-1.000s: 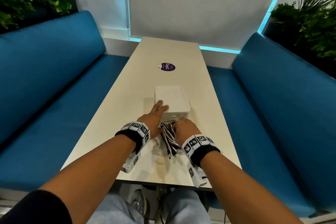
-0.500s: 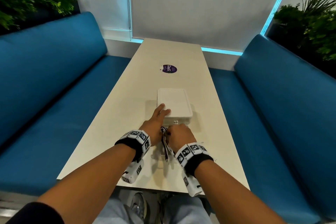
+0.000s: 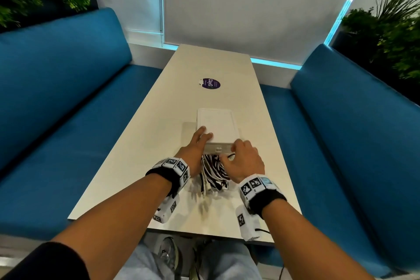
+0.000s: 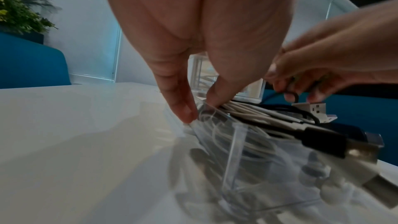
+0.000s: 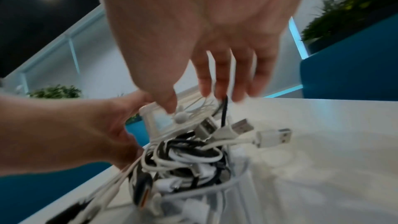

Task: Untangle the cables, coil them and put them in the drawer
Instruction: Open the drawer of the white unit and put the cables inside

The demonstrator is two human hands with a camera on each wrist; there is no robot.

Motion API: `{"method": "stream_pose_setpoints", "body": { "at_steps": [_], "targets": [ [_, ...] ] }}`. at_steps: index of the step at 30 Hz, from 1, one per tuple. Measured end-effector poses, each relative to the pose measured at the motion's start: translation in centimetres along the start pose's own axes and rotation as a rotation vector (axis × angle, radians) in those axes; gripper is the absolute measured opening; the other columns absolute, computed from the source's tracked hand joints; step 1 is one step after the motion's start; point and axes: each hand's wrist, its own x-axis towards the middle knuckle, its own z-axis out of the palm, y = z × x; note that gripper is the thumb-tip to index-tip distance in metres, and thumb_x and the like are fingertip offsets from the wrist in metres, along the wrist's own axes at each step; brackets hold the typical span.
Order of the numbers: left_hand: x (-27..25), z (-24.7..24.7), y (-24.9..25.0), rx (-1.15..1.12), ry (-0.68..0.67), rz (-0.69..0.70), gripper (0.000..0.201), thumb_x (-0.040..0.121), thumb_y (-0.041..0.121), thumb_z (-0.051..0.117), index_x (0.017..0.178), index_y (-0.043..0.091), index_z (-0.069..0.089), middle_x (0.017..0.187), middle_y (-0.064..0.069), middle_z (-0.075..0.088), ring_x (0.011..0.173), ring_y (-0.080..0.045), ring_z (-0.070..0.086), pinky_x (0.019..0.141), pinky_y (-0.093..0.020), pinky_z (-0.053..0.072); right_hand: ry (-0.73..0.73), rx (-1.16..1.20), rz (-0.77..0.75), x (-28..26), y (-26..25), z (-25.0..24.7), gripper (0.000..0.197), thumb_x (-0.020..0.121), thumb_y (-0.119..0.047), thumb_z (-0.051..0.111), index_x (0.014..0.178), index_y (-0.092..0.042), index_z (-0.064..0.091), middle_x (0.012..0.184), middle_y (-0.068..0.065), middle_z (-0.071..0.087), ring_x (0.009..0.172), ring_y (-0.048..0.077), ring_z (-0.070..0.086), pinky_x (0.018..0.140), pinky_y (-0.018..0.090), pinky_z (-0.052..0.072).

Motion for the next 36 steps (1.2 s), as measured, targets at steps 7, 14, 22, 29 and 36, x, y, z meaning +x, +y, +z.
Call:
{"method": "stream_pose_setpoints", "body": {
  "at_steps": [7, 14, 22, 29, 36],
  "targets": [
    [-0.2, 0.0, 0.4, 0.034, 0.006, -0.018, 0.094, 0.078, -0.003, 0.062, 0.150, 0.034, 0.014, 0.159, 0.018, -0.015, 0.088, -0.034, 0.066, 0.071, -0.038, 0.054, -0.253, 0.069, 0.038, -0.8, 2.1, 0.1, 0.053, 0.089, -0.040, 0.063, 0.129, -0.010, 0.046, 0.125, 0.012, 0.051, 0.113, 0.029, 0.053, 0.093, 0.035, 0.044],
    [-0.4, 0.0, 0.4, 0.038, 0.000, -0.009, 0.093, 0.078, -0.004, 0.060, 0.152, 0.032, 0.015, 0.160, 0.015, -0.014, 0.074, -0.030, 0.062, 0.058, -0.030, 0.044, -0.073, 0.134, -0.063, -1.5, 0.3, 1.8, 0.032, 0.085, -0.004, 0.063, 0.114, -0.011, 0.052, 0.116, 0.007, 0.046, 0.092, 0.029, 0.059, 0.083, 0.039, 0.051],
    [-0.6, 0.0, 0.5, 0.059, -0.016, -0.008, 0.096, 0.076, -0.008, 0.058, 0.152, 0.031, 0.014, 0.161, 0.014, -0.014, 0.060, -0.021, 0.052, 0.045, -0.023, 0.031, -0.071, -0.012, -0.068, 0.2, 0.1, 2.8, 0.011, 0.087, -0.019, 0.063, 0.096, -0.015, 0.068, 0.094, 0.007, 0.066, 0.090, 0.029, 0.061, 0.071, 0.034, 0.045],
    [-0.7, -0.2, 0.7, 0.038, -0.015, -0.012, 0.092, 0.078, -0.006, 0.057, 0.151, 0.030, 0.015, 0.161, 0.012, -0.012, 0.066, -0.026, 0.056, 0.055, -0.027, 0.039, 0.003, -0.140, -0.141, 0.3, 0.2, 4.2, 0.014, 0.089, -0.014, 0.058, 0.094, -0.018, 0.070, 0.095, 0.003, 0.066, 0.091, 0.029, 0.052, 0.070, 0.036, 0.041],
    [-0.6, -0.4, 0.5, 0.042, -0.016, -0.012, 0.091, 0.077, -0.006, 0.057, 0.150, 0.032, 0.017, 0.160, 0.017, -0.012, 0.074, -0.032, 0.064, 0.058, -0.033, 0.049, -0.005, 0.178, -0.118, 0.1, 0.3, 3.4, 0.016, 0.086, -0.013, 0.061, 0.079, -0.017, 0.047, 0.084, 0.000, 0.055, 0.069, 0.022, 0.052, 0.061, 0.033, 0.040]
  ]
}}
